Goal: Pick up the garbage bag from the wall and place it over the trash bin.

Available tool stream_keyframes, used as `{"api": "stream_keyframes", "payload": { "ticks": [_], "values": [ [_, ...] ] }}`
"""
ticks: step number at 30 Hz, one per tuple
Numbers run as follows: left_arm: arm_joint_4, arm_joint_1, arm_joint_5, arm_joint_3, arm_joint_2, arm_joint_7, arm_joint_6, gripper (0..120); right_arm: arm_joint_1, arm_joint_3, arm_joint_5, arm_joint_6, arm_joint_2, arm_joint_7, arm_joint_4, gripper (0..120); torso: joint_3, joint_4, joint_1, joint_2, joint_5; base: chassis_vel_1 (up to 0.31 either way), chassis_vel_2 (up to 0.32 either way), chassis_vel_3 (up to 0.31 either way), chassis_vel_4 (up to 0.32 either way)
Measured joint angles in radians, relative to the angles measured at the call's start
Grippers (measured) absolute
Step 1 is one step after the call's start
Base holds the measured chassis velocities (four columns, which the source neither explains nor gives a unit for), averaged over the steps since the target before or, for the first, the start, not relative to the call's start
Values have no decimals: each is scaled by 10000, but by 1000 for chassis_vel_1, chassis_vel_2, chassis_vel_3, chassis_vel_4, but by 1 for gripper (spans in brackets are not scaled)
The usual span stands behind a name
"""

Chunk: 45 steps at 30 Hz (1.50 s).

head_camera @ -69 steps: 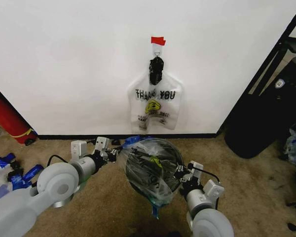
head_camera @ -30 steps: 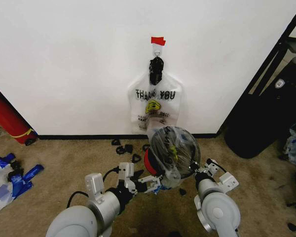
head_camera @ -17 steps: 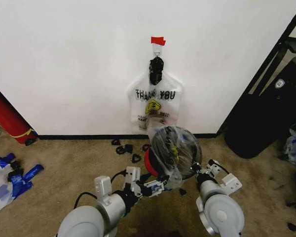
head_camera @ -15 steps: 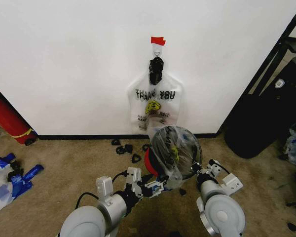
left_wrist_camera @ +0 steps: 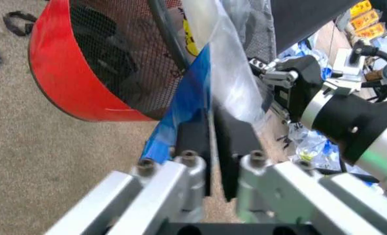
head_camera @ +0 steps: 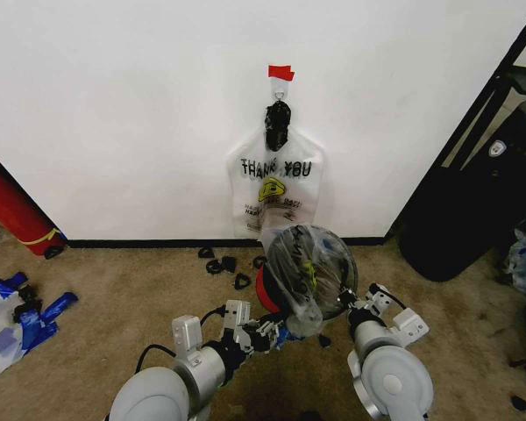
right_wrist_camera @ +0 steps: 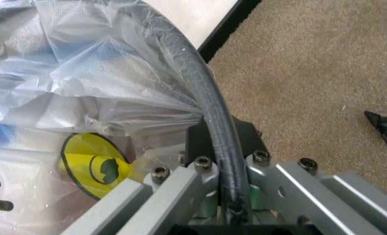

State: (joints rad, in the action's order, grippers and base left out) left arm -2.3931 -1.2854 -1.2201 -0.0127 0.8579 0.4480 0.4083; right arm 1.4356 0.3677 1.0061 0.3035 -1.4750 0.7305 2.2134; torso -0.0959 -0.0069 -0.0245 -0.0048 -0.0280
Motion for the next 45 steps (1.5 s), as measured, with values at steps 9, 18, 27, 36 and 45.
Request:
{"api": "stream_keyframes", "payload": {
  "ticks": [9, 18, 27, 36, 45],
  "values": [
    [-25, 64, -66, -78, 108, 18, 28, 0, 9, -18, -10, 5, -41, 7, 2, 0, 0, 0, 0, 0, 0, 0, 0, 0, 0],
    [-131, -46, -27, 52, -132, 68, 189, 0, -8, 76, 71, 7, -63, 13, 29, 0, 0, 0, 0, 0, 0, 0, 0, 0, 0],
    [-127, -146, 184, -37, -62, -122, 215, 30, -4, 92, 155, 20, -78, 58, 63, 0, 0, 0, 0, 0, 0, 0, 0, 0, 0],
    [110, -105, 876, -183, -120, -436, 227, 29, -2, 95, 223, 47, -61, 91, 121, 0, 0, 0, 0, 0, 0, 0, 0, 0, 0],
    [171, -99, 908, -268, -78, -447, 228, 1, -1, 94, 240, 68, -63, 114, 135, 0, 0, 0, 0, 0, 0, 0, 0, 0, 0]
  ]
}}
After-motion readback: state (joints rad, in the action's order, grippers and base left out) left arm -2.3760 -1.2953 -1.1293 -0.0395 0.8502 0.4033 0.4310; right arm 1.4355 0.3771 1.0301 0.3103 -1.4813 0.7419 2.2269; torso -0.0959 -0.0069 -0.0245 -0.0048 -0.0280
